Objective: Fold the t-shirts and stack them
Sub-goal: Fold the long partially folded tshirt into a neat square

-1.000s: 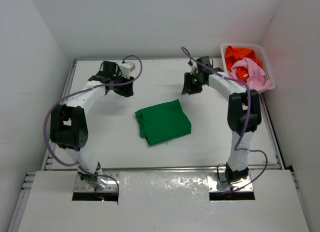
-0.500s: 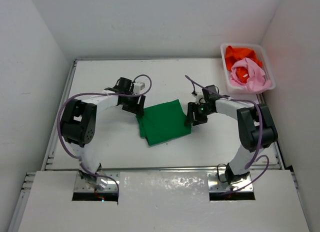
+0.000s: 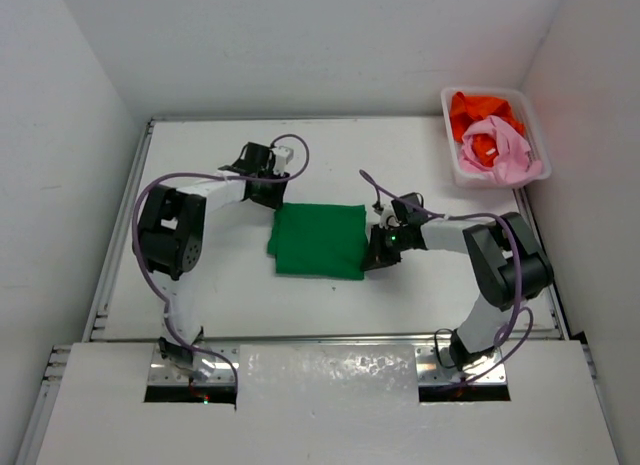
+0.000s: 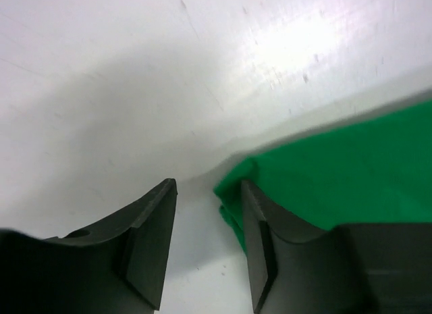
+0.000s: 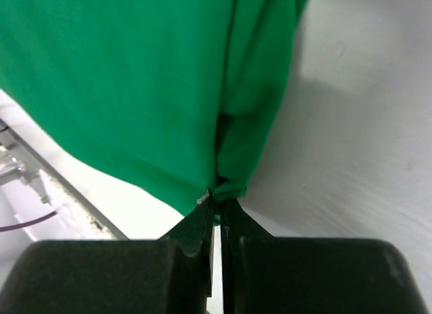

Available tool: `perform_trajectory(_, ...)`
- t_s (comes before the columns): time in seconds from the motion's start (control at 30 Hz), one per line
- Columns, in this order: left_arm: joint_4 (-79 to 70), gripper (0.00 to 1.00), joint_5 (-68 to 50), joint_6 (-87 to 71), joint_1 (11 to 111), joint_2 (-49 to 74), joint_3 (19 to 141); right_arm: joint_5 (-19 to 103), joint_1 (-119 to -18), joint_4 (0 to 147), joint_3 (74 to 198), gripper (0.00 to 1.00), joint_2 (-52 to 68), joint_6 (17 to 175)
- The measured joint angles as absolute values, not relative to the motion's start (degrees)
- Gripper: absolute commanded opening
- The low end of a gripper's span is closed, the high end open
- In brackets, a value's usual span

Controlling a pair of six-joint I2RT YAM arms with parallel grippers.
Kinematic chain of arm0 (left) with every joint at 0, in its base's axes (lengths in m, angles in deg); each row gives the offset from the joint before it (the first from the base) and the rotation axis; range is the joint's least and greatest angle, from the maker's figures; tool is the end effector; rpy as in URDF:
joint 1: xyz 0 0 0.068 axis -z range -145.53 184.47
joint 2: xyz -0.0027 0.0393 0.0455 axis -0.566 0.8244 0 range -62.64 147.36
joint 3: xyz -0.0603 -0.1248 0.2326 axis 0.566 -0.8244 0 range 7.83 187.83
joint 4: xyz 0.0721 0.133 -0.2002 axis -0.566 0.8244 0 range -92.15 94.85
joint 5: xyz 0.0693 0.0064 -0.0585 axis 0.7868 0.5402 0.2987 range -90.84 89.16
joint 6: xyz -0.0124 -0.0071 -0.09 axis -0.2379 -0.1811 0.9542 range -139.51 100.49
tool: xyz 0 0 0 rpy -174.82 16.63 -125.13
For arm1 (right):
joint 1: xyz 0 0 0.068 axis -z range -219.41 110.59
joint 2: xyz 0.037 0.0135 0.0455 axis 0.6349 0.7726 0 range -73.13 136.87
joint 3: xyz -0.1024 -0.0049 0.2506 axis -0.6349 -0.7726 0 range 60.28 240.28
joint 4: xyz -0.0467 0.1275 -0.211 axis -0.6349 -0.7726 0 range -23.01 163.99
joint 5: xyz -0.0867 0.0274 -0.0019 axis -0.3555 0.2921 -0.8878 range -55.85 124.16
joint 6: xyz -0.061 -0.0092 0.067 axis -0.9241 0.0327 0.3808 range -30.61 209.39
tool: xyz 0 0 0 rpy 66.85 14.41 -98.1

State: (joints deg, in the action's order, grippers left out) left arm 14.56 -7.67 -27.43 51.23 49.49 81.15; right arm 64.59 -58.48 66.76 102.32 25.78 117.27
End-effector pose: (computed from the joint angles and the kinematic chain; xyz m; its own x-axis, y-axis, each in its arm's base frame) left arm 0.4053 -0.1322 0.1286 -0.7335 0.3637 -0.5742 0.4561 0.8897 -0.0191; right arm 0.2716 0.1377 0.0794 -0.9810 0.0875 -0.1731 -0.0363 0.7938 0.6071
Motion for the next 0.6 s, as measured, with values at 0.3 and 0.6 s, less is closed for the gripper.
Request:
perform_trajectory(0.3, 17.0, 0.36, -6.4, -27.8, 49.3, 47.5, 87.2, 65.8, -58.6, 67.8, 101.9, 0.34, 24.4, 121.1)
perform_trajectory(0.6, 23.0, 0.27, -14.7, -26.8, 51.5, 30.8, 75.2, 60.5, -55.2, 59.0, 118.9, 0.35, 24.3, 117.2)
